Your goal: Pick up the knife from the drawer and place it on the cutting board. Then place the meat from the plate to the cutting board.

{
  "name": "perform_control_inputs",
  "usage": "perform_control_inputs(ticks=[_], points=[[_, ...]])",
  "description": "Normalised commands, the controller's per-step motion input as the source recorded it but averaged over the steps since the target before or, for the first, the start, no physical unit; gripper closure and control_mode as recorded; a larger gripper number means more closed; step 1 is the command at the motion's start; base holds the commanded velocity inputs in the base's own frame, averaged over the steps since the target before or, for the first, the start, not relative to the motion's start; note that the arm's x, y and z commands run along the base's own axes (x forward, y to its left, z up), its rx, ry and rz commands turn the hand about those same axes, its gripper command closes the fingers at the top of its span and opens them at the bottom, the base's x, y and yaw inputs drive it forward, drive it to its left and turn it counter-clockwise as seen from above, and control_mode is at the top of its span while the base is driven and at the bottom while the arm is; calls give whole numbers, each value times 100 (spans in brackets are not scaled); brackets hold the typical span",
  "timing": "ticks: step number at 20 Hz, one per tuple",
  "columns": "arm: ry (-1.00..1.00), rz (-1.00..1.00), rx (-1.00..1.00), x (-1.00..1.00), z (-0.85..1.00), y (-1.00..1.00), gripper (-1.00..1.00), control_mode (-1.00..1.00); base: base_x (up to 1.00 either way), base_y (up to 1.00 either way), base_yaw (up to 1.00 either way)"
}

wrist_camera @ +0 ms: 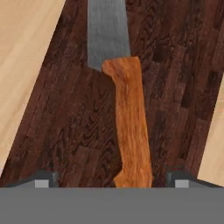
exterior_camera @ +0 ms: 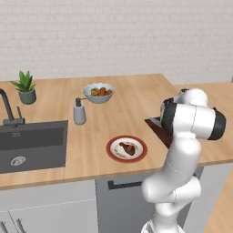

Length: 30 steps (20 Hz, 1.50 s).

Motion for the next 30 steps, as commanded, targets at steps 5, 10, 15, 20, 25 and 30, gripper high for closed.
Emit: perform_control_inputs(ticks=[5, 10, 15, 20, 25, 30], points=[[-5, -5, -7, -18, 100, 83, -100, -100, 0, 0, 0], [0, -7, -5, -51, 37, 100, -100, -100, 0, 0, 0], [2, -5, -4, -52, 0, 100, -100, -100, 0, 0, 0], [0, -5, 0, -36, -8, 100, -100, -100, 0, 0, 0], [0, 0, 0, -19, -21, 94, -100, -100, 0, 0, 0], [0, 0, 0, 16, -28, 42, -100, -100, 0, 0, 0]])
